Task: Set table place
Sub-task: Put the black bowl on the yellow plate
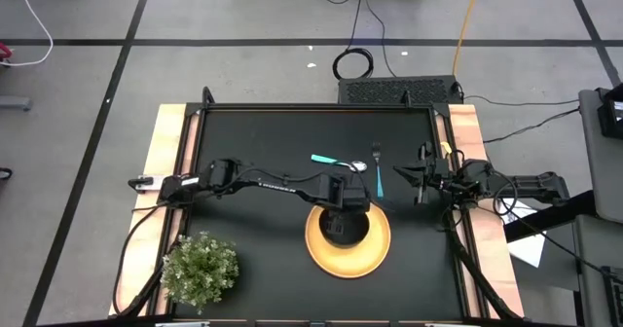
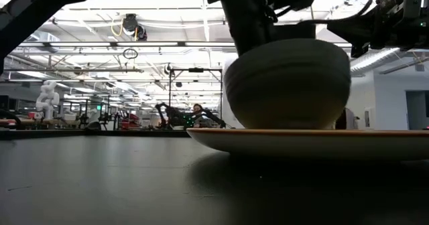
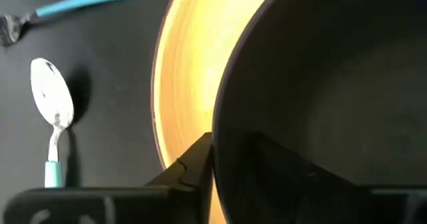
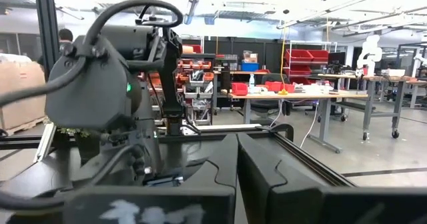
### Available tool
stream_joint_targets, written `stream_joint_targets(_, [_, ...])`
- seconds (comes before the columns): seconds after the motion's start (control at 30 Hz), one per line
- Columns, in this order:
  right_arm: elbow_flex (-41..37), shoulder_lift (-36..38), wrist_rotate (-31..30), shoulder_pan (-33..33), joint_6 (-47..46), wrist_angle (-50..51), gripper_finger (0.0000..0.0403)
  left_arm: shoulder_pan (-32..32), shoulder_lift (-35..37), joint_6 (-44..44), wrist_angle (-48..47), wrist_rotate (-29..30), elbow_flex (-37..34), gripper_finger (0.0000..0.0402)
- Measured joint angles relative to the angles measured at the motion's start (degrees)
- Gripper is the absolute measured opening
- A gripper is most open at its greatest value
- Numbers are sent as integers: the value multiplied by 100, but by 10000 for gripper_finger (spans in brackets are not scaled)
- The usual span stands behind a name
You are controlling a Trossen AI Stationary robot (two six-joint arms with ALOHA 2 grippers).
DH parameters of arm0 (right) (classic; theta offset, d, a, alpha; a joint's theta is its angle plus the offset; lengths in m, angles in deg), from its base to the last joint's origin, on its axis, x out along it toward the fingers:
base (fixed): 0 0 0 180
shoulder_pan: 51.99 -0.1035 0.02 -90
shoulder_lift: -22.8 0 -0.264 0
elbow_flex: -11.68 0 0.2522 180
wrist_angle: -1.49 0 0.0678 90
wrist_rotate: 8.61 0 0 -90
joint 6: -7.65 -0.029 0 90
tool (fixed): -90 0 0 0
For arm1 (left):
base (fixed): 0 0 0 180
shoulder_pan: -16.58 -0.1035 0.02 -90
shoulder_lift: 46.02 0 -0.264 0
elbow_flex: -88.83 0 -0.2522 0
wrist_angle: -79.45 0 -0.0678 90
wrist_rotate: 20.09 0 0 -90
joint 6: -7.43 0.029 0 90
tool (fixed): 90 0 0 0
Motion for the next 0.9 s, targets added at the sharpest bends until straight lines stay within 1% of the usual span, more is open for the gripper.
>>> stream_joint_targets(0.2, [0, 0, 0, 0, 0, 1, 0, 34, -14, 18, -60, 145, -4, 141])
stream_joint_targets(0.33, [1, 0, 0, 0, 0, 0, 0, 87, -14, 17, -42, 501, -4, 153])
stream_joint_targets(0.5, [2, 0, 0, 0, -2, -1, 0, 167, -14, 43, -14, 889, -2, 154])
stream_joint_targets(0.63, [1, 0, 0, 0, 0, 1, 0, 236, -10, 41, 4, 1067, 7, 154])
stream_joint_targets(0.77, [2, 0, 0, 0, -1, -1, 0, 318, -3, 39, 9, 1406, 9, 154])
stream_joint_targets(0.9, [0, 0, 0, 0, -2, -1, 0, 387, 6, 9, 15, 1583, 15, 154])
